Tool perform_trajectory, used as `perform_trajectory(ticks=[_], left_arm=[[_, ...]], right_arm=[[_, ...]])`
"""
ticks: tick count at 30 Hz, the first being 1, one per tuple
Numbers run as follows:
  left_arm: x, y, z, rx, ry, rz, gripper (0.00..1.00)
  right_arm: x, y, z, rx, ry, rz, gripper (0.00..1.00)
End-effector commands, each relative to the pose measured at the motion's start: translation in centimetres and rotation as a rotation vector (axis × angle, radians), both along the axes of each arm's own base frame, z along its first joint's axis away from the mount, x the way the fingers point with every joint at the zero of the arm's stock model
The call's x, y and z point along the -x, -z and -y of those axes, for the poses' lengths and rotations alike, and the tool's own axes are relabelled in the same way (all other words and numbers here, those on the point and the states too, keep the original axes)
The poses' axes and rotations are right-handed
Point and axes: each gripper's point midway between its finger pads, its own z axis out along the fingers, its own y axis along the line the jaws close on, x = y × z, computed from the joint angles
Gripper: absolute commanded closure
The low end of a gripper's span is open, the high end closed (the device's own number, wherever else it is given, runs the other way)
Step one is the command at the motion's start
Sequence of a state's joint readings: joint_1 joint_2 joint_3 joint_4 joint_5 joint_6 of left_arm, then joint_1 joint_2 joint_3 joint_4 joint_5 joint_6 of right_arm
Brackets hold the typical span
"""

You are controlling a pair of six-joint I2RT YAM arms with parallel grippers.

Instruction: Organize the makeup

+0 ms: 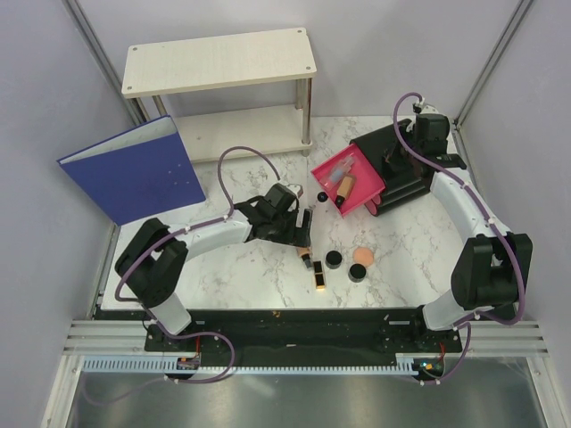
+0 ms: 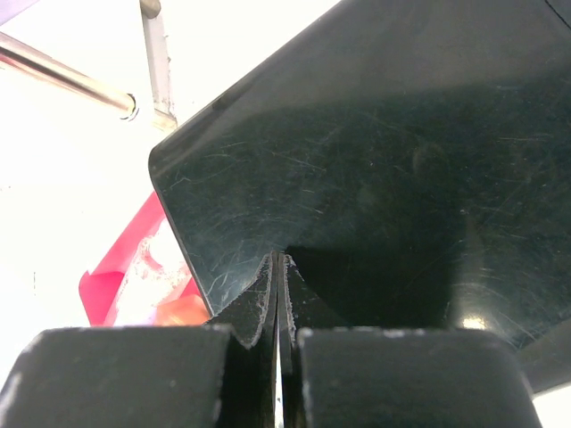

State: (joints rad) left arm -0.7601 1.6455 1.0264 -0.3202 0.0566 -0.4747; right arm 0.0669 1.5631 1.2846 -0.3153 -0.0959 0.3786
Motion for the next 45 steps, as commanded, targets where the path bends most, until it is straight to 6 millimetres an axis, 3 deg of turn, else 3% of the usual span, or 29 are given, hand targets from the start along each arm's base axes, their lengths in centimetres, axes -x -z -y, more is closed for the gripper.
perform_trajectory(ticks=[1, 6, 16, 18, 21, 23, 33, 40, 43, 45], left_arm=[[-0.8, -0.3, 2.5, 0.074, -0.084, -0.022, 0.04], [-0.2, 1.5, 2.2, 0.061, -0.134, -0.071, 0.05], [-0.6, 3.3, 2.9, 0.033, -0.133, -0.083, 0.14], [-0.5, 4.0, 2.8, 0.015, -0.127, -0.091, 0.18], [-0.2, 4.9, 2.3, -0.009, -0.119, -0.1, 0.37], [0.4, 5.6, 1.5, -0.03, -0.111, -0.109, 0.48], [1.3, 6.7, -4.6, -0.141, -0.117, -0.067, 0.66], [0.8, 4.7, -7.2, -0.199, -0.074, 0.051, 0.95], [-0.3, 1.7, -6.4, -0.15, -0.048, 0.129, 0.98], [-1.4, -1.4, -5.0, -0.089, -0.022, 0.196, 0.98]], right_arm=[[9.5, 12.2, 1.0, 0.062, -0.007, -0.532, 1.0], [9.4, 12.3, 1.0, 0.062, -0.008, -0.533, 1.0], [9.5, 12.6, 0.9, 0.065, -0.018, -0.537, 1.0], [9.4, 12.6, 1.0, 0.065, -0.018, -0.537, 1.0], [9.4, 12.6, 0.9, 0.062, -0.021, -0.535, 1.0], [9.4, 12.7, 0.7, 0.054, -0.028, -0.542, 1.0], [9.2, 12.3, 0.7, 0.048, -0.02, -0.528, 1.0], [9.7, 12.4, 0.7, 0.05, -0.018, -0.529, 1.0], [9.9, 12.5, 0.7, 0.05, -0.016, -0.531, 1.0], [9.9, 12.6, 0.8, 0.05, -0.015, -0.534, 1.0]])
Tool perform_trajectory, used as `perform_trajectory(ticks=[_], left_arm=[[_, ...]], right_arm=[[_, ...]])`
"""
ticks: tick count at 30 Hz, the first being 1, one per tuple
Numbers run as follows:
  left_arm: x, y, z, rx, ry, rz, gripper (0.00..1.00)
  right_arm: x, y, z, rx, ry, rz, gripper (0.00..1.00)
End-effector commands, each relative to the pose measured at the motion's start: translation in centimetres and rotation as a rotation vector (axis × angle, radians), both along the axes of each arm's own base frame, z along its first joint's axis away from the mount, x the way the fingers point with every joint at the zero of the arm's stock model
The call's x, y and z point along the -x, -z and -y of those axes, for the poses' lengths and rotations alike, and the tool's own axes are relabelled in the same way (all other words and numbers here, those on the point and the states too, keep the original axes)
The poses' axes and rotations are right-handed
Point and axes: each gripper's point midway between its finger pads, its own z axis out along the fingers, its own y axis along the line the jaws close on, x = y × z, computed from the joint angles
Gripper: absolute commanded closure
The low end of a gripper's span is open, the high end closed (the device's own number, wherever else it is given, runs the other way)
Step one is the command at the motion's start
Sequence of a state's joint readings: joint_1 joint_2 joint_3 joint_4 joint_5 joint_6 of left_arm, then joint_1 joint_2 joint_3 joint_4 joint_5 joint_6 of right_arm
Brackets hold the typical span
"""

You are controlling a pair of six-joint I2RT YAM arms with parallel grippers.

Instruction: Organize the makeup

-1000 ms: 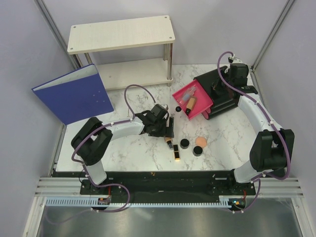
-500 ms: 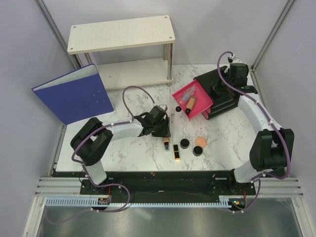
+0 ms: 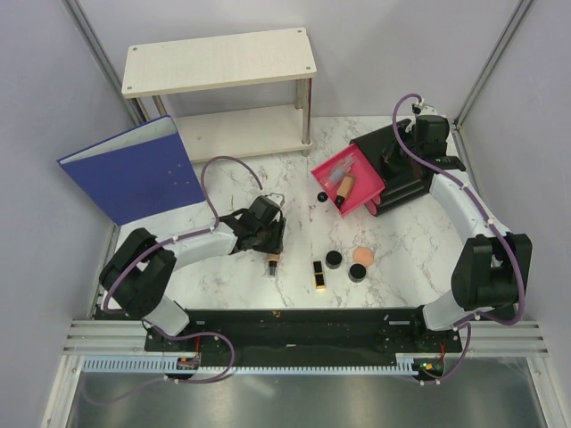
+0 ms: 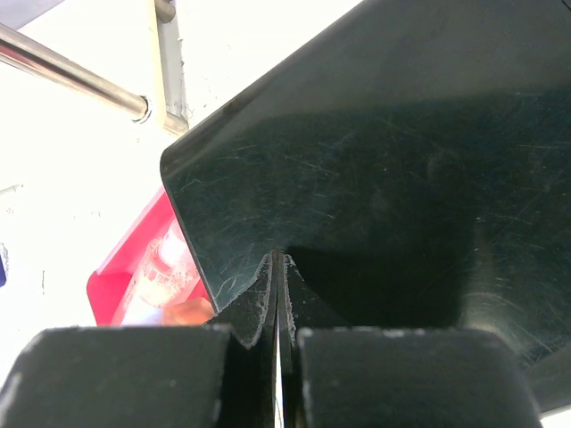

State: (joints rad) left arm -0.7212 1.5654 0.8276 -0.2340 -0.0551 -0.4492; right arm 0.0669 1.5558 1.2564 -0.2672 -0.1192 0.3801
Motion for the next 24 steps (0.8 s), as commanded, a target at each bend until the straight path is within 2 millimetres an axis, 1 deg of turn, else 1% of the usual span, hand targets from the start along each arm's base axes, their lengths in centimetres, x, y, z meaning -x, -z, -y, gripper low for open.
perform_trajectory(ticks=[1, 2, 4, 5, 6, 7, 8, 10, 11, 12, 13, 14, 15, 16, 18, 19, 21, 22, 23, 24], left_arm=[[-2.4, -5.7, 0.9, 0.03, 0.09, 0.169, 0.98], [-3.2, -7.8, 2.4, 0.068, 0.14, 0.212, 0.98], [-3.9, -9.8, 3.5, 0.096, 0.168, 0.241, 0.98], [-4.7, -12.1, 4.8, 0.134, 0.201, 0.281, 0.98], [-5.0, -12.6, 5.2, 0.138, 0.212, 0.284, 0.98], [-5.4, -13.6, 5.7, 0.151, 0.228, 0.304, 0.98], [-6.1, -15.6, 6.6, 0.179, 0.234, 0.336, 0.98], [-6.7, -16.5, 7.6, 0.196, 0.255, 0.344, 0.98], [-7.2, -18.4, 8.5, 0.23, 0.266, 0.37, 0.98], [-7.6, -18.3, 9.1, 0.238, 0.273, 0.363, 0.98], [-7.8, -19.0, 9.7, 0.26, 0.274, 0.365, 0.98], [-8.0, -20.8, 10.7, 0.303, 0.288, 0.385, 0.98], [-8.4, -20.7, 11.5, 0.322, 0.292, 0.372, 0.98], [-8.7, -22.3, 12.4, 0.358, 0.302, 0.392, 0.98], [-9.0, -23.3, 13.9, 0.4, 0.32, 0.399, 0.98], [-9.6, -24.1, 14.9, 0.429, 0.323, 0.403, 0.98], [-9.7, -24.9, 16.4, 0.458, 0.339, 0.409, 0.98], [-10.2, -25.3, 17.4, 0.465, 0.347, 0.422, 0.98], [-10.4, -25.7, 17.9, 0.467, 0.355, 0.432, 0.98], [-10.2, -25.7, 18.9, 0.464, 0.377, 0.443, 0.98]], right_arm=[[10.1, 12.6, 1.2, 0.071, 0.0, -0.559, 1.0], [10.0, 12.6, 1.2, 0.07, 0.0, -0.558, 1.0], [10.0, 12.7, 1.2, 0.07, 0.0, -0.56, 1.0], [10.0, 12.6, 1.2, 0.071, 0.001, -0.558, 1.0], [10.0, 12.6, 1.2, 0.071, 0.003, -0.557, 1.0], [10.1, 12.7, 1.3, 0.073, 0.004, -0.559, 1.0], [10.0, 12.6, 1.3, 0.073, 0.006, -0.557, 1.0], [10.2, 12.7, 1.3, 0.074, 0.005, -0.561, 1.0], [10.1, 12.7, 1.3, 0.075, 0.004, -0.559, 1.0], [10.2, 12.8, 1.3, 0.075, 0.004, -0.562, 1.0], [10.3, 12.8, 1.3, 0.074, 0.005, -0.564, 1.0], [10.3, 12.9, 1.3, 0.074, 0.005, -0.564, 1.0], [10.2, 13.0, 1.3, 0.073, 0.007, -0.566, 1.0], [10.3, 13.0, 1.2, 0.073, 0.004, -0.567, 1.0], [10.3, 13.1, 1.2, 0.072, 0.005, -0.571, 1.0], [10.3, 13.1, 1.2, 0.072, 0.005, -0.571, 1.0], [10.3, 13.1, 1.2, 0.07, 0.004, -0.569, 1.0], [10.3, 13.2, 1.2, 0.069, 0.005, -0.571, 1.0], [10.3, 13.1, 1.2, 0.069, 0.005, -0.571, 1.0], [10.3, 13.2, 1.2, 0.071, 0.004, -0.572, 1.0]])
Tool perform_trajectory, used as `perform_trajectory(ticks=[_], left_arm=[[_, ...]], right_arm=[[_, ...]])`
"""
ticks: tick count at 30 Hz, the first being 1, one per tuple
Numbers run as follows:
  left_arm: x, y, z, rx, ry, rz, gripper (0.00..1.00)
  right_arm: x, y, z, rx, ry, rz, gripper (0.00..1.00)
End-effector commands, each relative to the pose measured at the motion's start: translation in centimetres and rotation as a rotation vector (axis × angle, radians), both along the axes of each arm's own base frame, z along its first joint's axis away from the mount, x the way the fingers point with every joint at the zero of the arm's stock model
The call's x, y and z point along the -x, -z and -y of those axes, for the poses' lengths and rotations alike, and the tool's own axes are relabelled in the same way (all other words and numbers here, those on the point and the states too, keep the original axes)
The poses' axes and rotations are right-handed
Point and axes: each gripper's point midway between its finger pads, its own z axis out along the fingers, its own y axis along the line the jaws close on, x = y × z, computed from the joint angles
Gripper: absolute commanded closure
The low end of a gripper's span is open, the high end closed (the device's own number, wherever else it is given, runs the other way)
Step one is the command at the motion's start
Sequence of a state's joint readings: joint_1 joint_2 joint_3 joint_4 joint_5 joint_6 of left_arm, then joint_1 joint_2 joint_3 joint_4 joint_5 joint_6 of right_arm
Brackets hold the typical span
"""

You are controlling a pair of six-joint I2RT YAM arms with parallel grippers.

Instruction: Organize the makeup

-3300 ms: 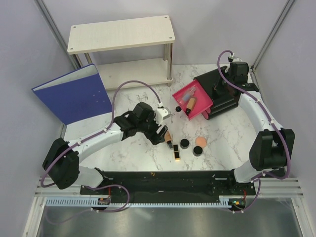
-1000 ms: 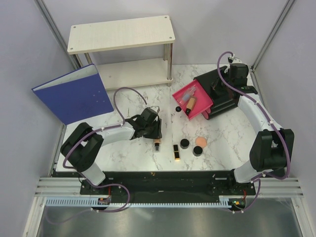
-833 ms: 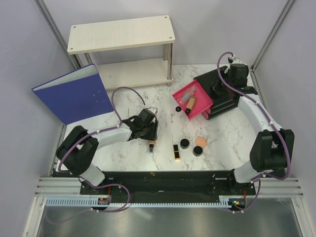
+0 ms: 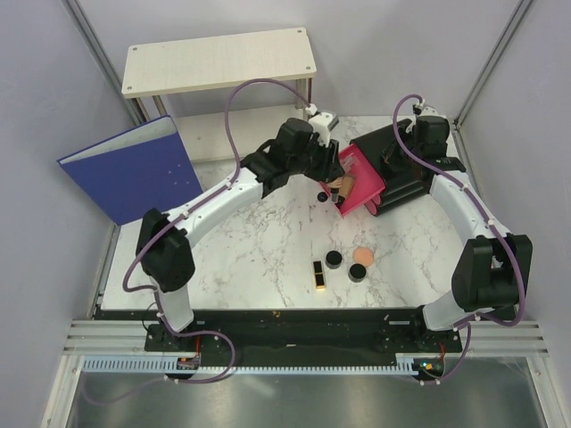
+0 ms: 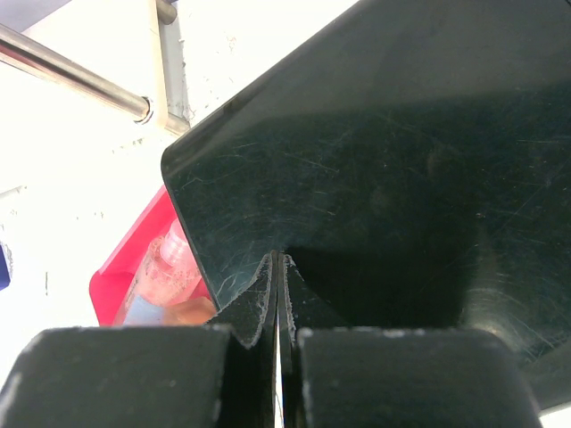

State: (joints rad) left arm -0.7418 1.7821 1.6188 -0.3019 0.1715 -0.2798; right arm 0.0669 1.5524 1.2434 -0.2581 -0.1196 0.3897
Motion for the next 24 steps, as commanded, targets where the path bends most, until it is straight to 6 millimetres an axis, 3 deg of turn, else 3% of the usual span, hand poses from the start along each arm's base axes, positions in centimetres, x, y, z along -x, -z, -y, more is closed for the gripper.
perform_trajectory(ticks=[1, 2, 4, 8, 14, 17, 24], left_arm=[[-0.2, -5.3, 4.5, 0.116, 0.08, 0.102, 0.98], [-0.4, -4.2, 5.4, 0.099, 0.089, 0.095, 0.98], [-0.5, -4.8, 6.6, 0.101, 0.11, 0.126, 0.98], [-0.7, -2.4, 8.6, 0.065, 0.131, 0.115, 0.98], [-1.4, -0.3, 9.5, 0.016, 0.112, 0.129, 0.97], [-2.0, -0.1, 9.3, -0.003, 0.094, 0.15, 0.95], [-2.9, -2.5, 8.7, 0.007, 0.059, 0.222, 0.94]], right_arm=[[10.2, 13.0, 1.3, 0.077, -0.002, -0.57, 1.0], [10.2, 12.9, 1.3, 0.077, -0.002, -0.569, 1.0], [10.2, 13.0, 1.3, 0.079, -0.002, -0.572, 1.0], [10.3, 13.0, 1.4, 0.085, -0.002, -0.573, 1.0], [10.3, 13.2, 1.4, 0.087, -0.003, -0.575, 1.0], [10.3, 13.2, 1.4, 0.09, -0.005, -0.576, 1.0], [10.3, 13.3, 1.4, 0.095, -0.007, -0.58, 1.0]])
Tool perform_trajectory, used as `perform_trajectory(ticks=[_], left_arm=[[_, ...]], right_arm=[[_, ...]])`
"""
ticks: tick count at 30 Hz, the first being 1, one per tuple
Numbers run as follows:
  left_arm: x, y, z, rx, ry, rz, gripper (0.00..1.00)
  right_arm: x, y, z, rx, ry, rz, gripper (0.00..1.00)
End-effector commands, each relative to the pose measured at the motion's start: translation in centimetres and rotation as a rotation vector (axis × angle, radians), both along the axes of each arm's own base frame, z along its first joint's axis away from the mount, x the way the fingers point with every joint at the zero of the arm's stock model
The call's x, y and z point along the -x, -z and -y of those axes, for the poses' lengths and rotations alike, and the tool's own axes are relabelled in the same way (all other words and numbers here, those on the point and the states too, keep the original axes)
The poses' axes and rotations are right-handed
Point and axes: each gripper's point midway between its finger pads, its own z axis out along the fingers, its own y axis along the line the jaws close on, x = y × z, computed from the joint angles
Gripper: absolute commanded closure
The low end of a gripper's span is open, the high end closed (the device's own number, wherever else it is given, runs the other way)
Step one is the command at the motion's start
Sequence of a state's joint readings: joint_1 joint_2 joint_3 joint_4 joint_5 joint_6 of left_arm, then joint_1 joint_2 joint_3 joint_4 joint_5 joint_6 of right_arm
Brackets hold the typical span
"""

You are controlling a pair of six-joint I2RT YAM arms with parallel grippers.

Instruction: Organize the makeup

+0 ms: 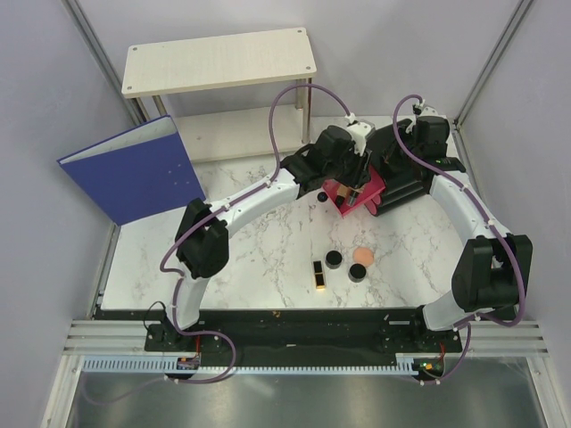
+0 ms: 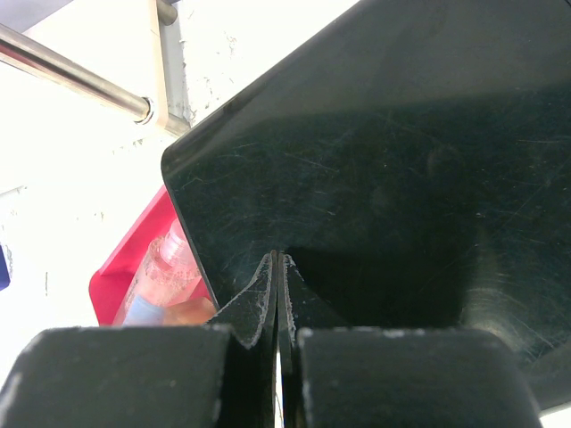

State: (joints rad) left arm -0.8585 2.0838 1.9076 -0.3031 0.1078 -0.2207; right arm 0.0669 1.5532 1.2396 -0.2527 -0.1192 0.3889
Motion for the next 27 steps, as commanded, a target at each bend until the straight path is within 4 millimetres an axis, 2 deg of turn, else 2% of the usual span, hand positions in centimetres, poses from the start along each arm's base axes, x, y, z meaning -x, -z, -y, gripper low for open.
perform_trajectory(ticks=[1, 5, 12, 16, 19, 23, 27], left_arm=[[-1.8, -6.2, 0.0, 0.077, -0.022, 0.168, 0.94], [-2.2, -5.7, 0.1, 0.067, -0.028, 0.176, 0.94], [-1.2, -2.6, 0.8, 0.046, 0.027, 0.102, 0.93], [-1.0, -1.8, 0.8, 0.038, 0.031, 0.086, 0.67], [-1.1, -1.8, 0.6, 0.033, 0.021, 0.09, 0.54], [-0.9, -1.6, 0.6, 0.033, 0.034, 0.083, 0.47], [-0.8, -0.6, 0.6, 0.017, 0.026, 0.065, 0.41]], right_arm=[[10.3, 13.2, 1.5, 0.094, -0.005, -0.581, 1.0], [10.3, 13.3, 1.6, 0.097, -0.005, -0.584, 1.0], [10.2, 13.2, 1.7, 0.103, -0.005, -0.583, 1.0], [10.3, 13.3, 1.7, 0.103, -0.005, -0.586, 1.0], [10.4, 13.5, 1.7, 0.104, -0.004, -0.591, 1.0], [10.3, 13.4, 1.6, 0.103, -0.006, -0.589, 1.0], [10.1, 13.2, 1.5, 0.1, -0.007, -0.585, 1.0]])
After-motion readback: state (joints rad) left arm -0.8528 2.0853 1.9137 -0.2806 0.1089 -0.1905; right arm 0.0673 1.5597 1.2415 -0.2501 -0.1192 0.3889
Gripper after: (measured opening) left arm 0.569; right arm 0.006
